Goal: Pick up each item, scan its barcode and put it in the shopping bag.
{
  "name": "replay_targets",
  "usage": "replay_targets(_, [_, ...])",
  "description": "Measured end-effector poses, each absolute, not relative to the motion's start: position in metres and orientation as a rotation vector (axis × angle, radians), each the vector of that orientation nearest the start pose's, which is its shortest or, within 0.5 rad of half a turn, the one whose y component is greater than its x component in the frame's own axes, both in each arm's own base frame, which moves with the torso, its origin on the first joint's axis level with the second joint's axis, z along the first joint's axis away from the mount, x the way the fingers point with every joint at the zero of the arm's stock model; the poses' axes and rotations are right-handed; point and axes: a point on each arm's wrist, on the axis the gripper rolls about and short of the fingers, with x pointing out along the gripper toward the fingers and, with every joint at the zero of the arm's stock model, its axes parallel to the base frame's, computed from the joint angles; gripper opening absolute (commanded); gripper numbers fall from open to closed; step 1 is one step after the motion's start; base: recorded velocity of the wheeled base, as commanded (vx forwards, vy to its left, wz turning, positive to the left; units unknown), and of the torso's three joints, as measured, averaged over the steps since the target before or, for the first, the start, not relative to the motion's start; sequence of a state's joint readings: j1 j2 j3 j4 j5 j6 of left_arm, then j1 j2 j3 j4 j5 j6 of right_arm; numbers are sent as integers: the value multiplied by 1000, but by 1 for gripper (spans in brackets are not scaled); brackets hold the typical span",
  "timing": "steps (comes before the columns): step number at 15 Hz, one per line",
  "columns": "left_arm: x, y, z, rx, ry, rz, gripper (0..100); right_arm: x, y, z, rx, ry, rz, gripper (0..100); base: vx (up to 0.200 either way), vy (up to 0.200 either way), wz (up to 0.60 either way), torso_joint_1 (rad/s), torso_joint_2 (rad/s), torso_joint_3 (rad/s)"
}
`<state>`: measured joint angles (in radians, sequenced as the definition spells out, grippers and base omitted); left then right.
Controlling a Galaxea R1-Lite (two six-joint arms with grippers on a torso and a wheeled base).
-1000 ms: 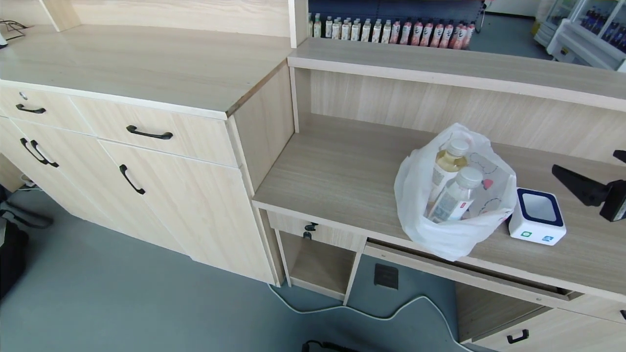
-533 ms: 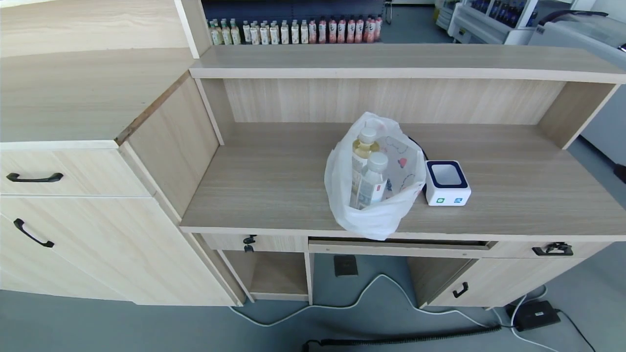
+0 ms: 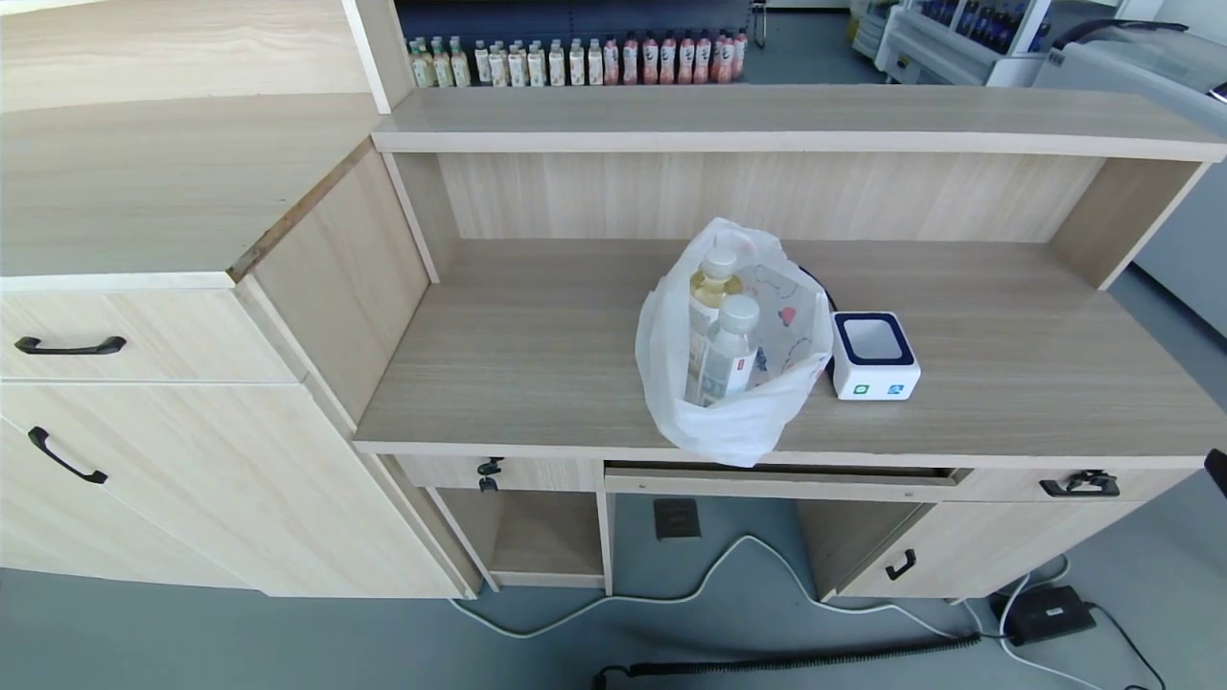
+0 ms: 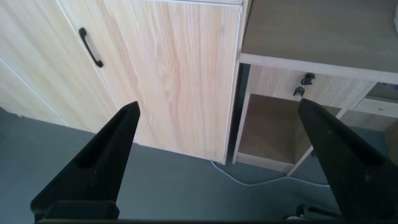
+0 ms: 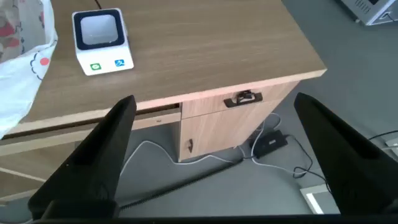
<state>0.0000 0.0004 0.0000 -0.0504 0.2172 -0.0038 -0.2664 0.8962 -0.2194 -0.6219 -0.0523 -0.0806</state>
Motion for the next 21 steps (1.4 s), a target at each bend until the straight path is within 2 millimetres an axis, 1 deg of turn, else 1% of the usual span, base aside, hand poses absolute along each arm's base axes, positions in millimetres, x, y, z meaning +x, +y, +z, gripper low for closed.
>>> replay_targets(4, [-23, 5, 81, -10, -50, 218, 100, 48, -10, 131, -84, 142, -233, 100, 0, 0, 0, 0, 0, 0])
replay_targets(6, [-23, 5, 81, -10, -50, 218, 100, 24, -5, 111, -86, 178, -200, 100, 0, 0, 0, 0, 0, 0])
replay_targets(9, [-23, 5, 81, -9, -50, 219, 100, -4, -2, 90, -66, 127, -157, 100, 0, 0, 0, 0, 0, 0])
replay_targets(11, [-23, 5, 81, -10, -50, 219, 100, -14, -2, 85, -51, 49, -116, 100, 0, 0, 0, 0, 0, 0])
replay_targets(13, [-23, 5, 81, -9, -50, 219, 100, -19, -2, 82, -17, -7, -97, 100, 0, 0, 0, 0, 0, 0])
replay_targets(14, [-23, 5, 81, -9, -50, 219, 100, -21, -2, 81, 36, -15, -92, 100, 0, 0, 0, 0, 0, 0])
replay_targets(15, [-23, 5, 81, -9, -50, 219, 100, -22, -2, 76, 99, 16, -93, 100, 0, 0, 0, 0, 0, 0])
replay_targets(21, [-23, 5, 81, -10, -50, 219, 100, -23, -2, 75, 108, 7, -93, 100, 0, 0, 0, 0, 0, 0])
